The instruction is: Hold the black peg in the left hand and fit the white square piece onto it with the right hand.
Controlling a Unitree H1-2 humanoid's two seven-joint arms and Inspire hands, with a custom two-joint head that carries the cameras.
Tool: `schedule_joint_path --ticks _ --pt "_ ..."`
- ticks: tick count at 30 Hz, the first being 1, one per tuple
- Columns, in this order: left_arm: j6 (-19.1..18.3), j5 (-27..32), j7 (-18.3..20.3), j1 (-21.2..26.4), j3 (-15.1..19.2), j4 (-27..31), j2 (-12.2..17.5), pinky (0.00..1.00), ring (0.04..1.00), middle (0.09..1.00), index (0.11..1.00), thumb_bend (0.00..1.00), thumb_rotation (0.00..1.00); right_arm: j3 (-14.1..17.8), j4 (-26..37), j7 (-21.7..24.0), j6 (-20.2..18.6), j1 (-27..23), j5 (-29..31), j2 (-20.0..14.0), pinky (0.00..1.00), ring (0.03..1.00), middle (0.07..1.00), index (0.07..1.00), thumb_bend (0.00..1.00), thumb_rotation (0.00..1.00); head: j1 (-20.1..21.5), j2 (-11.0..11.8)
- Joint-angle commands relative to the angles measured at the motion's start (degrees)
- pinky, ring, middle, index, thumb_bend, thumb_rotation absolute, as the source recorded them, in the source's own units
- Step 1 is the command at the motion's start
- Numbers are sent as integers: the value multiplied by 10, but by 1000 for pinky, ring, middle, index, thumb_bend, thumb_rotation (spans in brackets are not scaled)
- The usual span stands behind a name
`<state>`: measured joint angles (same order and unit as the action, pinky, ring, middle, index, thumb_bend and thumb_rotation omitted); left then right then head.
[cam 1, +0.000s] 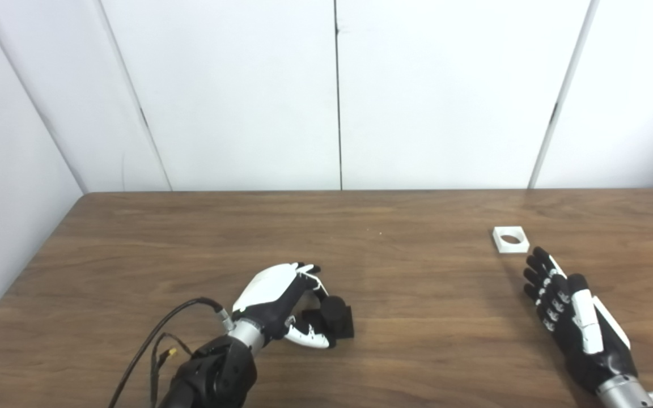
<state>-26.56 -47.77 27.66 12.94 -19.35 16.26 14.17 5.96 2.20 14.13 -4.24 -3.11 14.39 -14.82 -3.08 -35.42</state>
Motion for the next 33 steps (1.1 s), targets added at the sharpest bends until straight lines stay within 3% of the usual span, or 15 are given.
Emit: schedule_joint_path --ticks 1,26,33 --pt "0 -9 12 2 -5 18 8 1000 1000 951 497 496 80 -1 19 -2 -3 -4 -1 0 1000 1000 1000 1000 611 1000 -1 0" --pt "0 11 64 -49 -20 87 3 1000 1000 955 498 493 81 -11 50 -23 -35 -1 -12 9 1000 1000 1000 1000 640 1000 40 -32" --pt "11 8 40 -53 -28 76 -13 1000 1000 951 498 493 82 -11 57 -22 -43 1 -11 5 1000 1000 1000 1000 652 1000 39 -46"
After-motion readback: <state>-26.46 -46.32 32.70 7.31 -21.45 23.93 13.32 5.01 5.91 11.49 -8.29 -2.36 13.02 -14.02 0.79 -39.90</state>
